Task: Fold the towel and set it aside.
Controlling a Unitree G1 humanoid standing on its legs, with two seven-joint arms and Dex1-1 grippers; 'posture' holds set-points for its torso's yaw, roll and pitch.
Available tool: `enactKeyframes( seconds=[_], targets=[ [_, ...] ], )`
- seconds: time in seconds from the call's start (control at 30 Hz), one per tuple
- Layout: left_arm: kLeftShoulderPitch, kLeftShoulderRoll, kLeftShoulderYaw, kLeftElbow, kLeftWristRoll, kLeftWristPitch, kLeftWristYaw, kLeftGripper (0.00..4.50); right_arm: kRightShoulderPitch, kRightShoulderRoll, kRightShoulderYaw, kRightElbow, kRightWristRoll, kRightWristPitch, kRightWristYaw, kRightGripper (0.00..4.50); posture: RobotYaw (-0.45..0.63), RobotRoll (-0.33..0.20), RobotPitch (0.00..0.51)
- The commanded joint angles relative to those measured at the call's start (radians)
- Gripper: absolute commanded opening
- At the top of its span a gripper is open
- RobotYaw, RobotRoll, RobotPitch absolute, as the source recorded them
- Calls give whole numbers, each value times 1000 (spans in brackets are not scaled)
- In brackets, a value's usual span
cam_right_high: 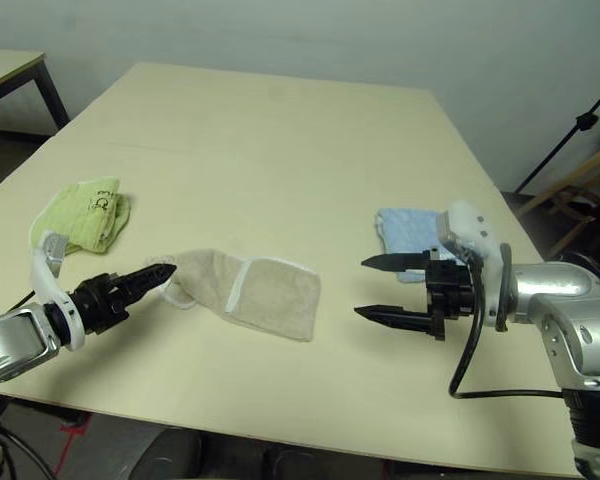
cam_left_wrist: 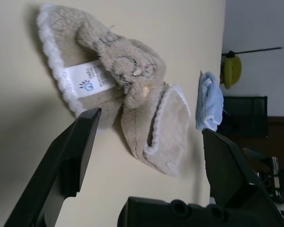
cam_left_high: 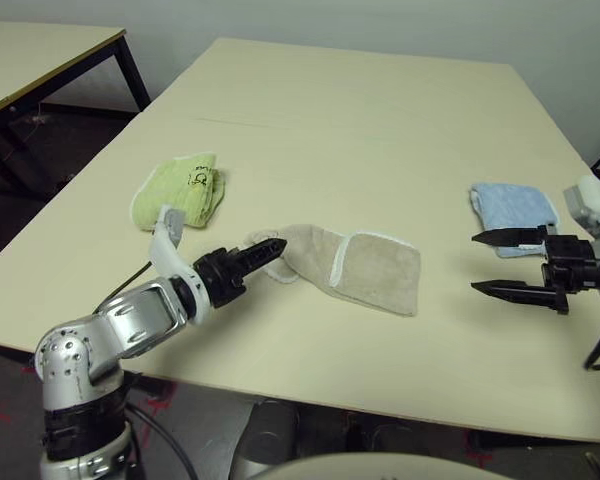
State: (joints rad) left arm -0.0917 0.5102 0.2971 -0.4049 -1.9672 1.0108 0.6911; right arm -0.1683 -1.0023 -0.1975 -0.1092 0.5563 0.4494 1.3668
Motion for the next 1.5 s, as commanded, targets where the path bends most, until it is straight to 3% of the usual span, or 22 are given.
enactKeyframes(
  seconds=[0.03, 0.43, 0.6, 1.3, 1.43, 1.5],
  targets=[
    [-1, 29, -74, 10, -5, -59, -12, 4478, -12, 5, 24, -8, -5, 4, -7, 4500, 149, 0, 78],
    [-33, 84, -195, 65, 81, -139, -84, 4478, 15, 9, 16, -25, -4, -3, -29, 4500, 127, 0, 82],
    [-62, 47, -200, 104, 182, -191, -80, 4478, 18, 13, 17, -22, -7, -11, -34, 4500, 119, 0, 84],
    [-95, -75, -134, 195, 417, -257, -112, 4478, 19, 11, 28, -21, -18, -28, -37, 4500, 122, 0, 80],
    [-109, -115, -130, 215, 439, -249, -127, 4478, 25, 14, 29, -15, -23, -39, -36, 4500, 120, 0, 81],
    [-114, -148, -132, 217, 403, -237, -113, 4478, 25, 14, 30, -8, -26, -47, -34, 4500, 120, 0, 81]
  ],
)
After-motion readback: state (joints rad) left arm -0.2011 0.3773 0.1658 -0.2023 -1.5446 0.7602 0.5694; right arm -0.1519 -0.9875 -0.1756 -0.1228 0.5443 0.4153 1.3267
